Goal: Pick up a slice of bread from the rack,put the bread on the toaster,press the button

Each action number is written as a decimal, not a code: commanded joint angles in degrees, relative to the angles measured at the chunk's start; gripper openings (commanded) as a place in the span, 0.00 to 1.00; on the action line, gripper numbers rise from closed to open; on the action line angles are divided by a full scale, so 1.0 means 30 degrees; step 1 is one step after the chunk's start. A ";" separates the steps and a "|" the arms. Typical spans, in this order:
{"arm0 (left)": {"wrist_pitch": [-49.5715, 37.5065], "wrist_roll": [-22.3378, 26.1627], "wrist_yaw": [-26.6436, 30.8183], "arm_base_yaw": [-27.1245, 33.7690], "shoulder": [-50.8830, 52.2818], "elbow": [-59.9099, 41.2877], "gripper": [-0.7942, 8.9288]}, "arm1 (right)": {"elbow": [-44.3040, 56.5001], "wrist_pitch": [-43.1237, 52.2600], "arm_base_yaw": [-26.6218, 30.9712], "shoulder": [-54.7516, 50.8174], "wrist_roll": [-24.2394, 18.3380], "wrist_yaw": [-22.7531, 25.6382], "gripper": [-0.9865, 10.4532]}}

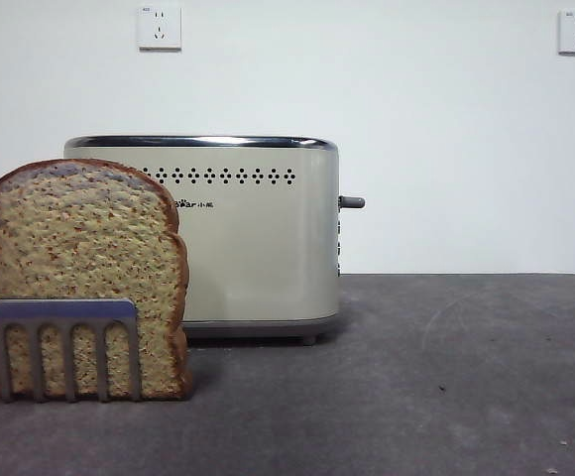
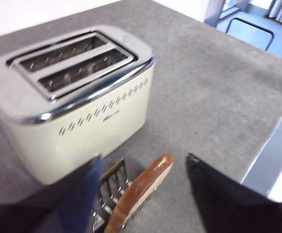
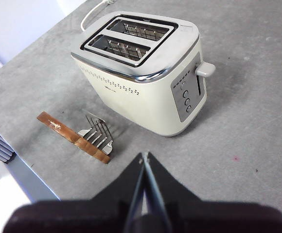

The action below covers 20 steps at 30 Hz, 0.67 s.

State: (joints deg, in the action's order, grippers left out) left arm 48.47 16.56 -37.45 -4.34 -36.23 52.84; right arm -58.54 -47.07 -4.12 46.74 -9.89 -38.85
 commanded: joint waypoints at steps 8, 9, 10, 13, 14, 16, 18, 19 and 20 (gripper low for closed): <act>0.2914 0.3133 0.3417 -0.4495 -0.4437 0.3410 0.70 | 0.0022 0.0051 -0.0029 0.0561 -0.0270 -0.0051 0.08; 0.3104 0.3395 0.4065 -0.5020 -0.4889 0.3599 0.70 | 0.0022 0.0051 -0.0029 0.0597 -0.0386 -0.0051 0.08; 0.3330 0.3745 0.4830 -0.5719 -0.5501 0.3810 0.70 | 0.0022 0.0051 -0.0029 0.0656 -0.0503 -0.0051 0.08; 0.3388 0.4437 0.6419 -0.7315 -0.6834 0.3949 0.70 | 0.0022 0.0058 -0.0029 0.0714 -0.0568 -0.0066 0.08; 0.3388 0.4685 0.6739 -0.7737 -0.7242 0.3949 0.70 | 0.0022 0.0058 -0.0029 0.0721 -0.0619 -0.0058 0.08; 0.3373 0.5209 0.7555 -0.8648 -0.8160 0.3949 0.70 | 0.0022 0.0058 -0.0029 0.0801 -0.0743 -0.0066 0.08; 0.3330 0.5697 0.8306 -0.9275 -0.8954 0.3949 0.70 | 0.0022 0.0080 -0.0029 0.0889 -0.0743 -0.0073 0.08; 0.3293 0.5952 0.8721 -0.9551 -0.9406 0.3949 0.70 | 0.0022 0.0080 -0.0029 0.0954 -0.0750 -0.0073 0.08; 0.3242 0.6149 0.9020 -0.9770 -0.9872 0.3949 0.70 | 0.0022 0.0080 -0.0029 0.1027 -0.0750 -0.0066 0.08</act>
State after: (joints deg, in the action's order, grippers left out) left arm 58.41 32.49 -11.20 -33.04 -64.66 64.66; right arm -58.54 -47.07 -4.12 49.56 -11.60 -38.92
